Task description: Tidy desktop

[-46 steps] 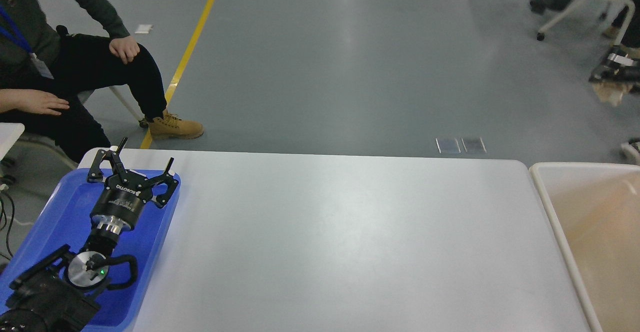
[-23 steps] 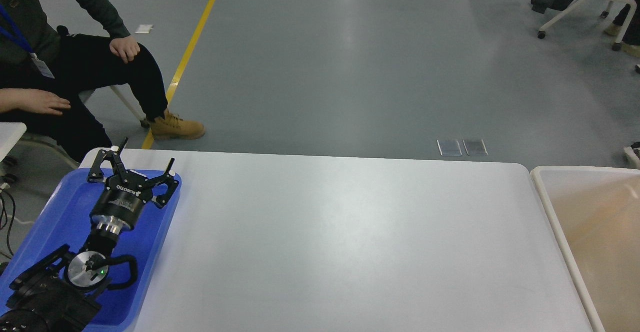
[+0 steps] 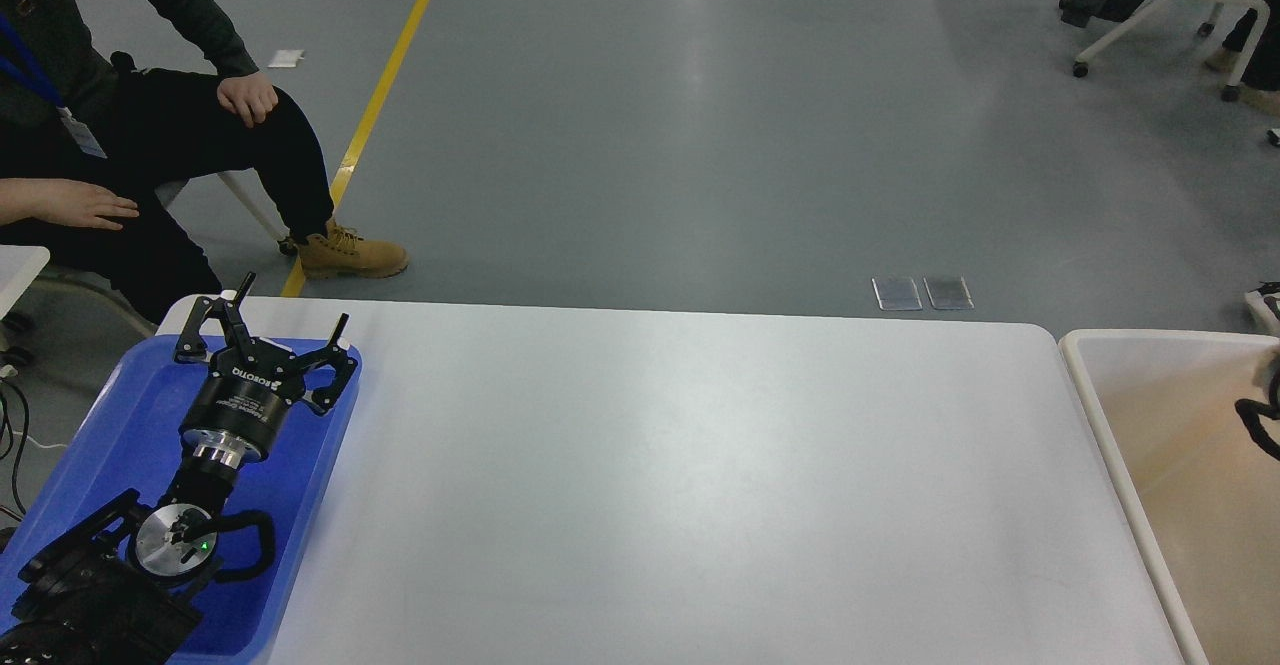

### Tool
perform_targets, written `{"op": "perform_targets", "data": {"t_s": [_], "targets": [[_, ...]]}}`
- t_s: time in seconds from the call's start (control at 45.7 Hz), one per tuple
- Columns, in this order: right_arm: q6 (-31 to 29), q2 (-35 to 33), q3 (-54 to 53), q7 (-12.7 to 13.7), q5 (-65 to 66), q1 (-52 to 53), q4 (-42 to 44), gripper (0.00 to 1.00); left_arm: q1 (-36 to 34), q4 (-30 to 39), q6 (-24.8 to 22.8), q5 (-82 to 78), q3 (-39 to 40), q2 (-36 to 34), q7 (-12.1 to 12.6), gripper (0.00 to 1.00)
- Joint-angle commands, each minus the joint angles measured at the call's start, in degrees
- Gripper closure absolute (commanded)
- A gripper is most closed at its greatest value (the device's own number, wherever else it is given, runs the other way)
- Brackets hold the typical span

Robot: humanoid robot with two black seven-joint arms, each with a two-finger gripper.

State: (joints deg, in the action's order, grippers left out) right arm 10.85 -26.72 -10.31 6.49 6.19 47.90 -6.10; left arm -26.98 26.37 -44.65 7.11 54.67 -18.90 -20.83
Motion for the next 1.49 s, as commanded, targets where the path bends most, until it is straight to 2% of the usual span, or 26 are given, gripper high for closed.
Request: {"op": "perform_targets", "data": {"t_s": [0.0, 0.285, 0.416, 0.438, 0.482, 1.095, 1.336, 1.467], "targets": [[-2.2, 2.4, -3.0, -0.4, -1.5, -5.2, 2.0, 1.0, 0.0, 0.0, 0.0, 0.0, 0.0, 0.0, 0.0, 0.01], [-2.2, 2.5, -3.0, -0.5, -1.6, -7.3, 2.4, 1.0, 0.0, 0.0, 0.0, 0.0, 0.0, 0.0, 0.0, 0.01], [-2.2, 2.4, -3.0, -0.6, -1.6, -7.5, 2.5, 0.43, 0.0, 0.0, 0.0, 0.0, 0.0, 0.0, 0.0, 0.01], [-2.2, 2.4, -3.0, -0.7, -1.5, -7.6, 2.5, 0.31, 0.0, 0.0, 0.0, 0.0, 0.0, 0.0, 0.0, 0.01], [-2.2, 2.4, -3.0, -1.0, -1.6, -7.8, 2.5, 0.0, 0.0, 0.0, 0.0, 0.0, 0.0, 0.0, 0.0, 0.01], [-2.7, 1.9, -3.0, -1.4, -1.5, -8.3, 1.8, 0.0, 0.0, 0.0, 0.0, 0.0, 0.0, 0.0, 0.0, 0.01], [-4.0, 2.1, -0.9, -1.4, -0.7, -1.9, 1.2, 0.0, 0.0, 0.0, 0.1, 0.0, 0.0, 0.0, 0.0, 0.01], [-4.8, 1.9, 1.3, -1.4, -0.6, 2.8, -2.7, 0.0, 0.0, 0.0, 0.1, 0.0, 0.0, 0.0, 0.0, 0.01]]}}
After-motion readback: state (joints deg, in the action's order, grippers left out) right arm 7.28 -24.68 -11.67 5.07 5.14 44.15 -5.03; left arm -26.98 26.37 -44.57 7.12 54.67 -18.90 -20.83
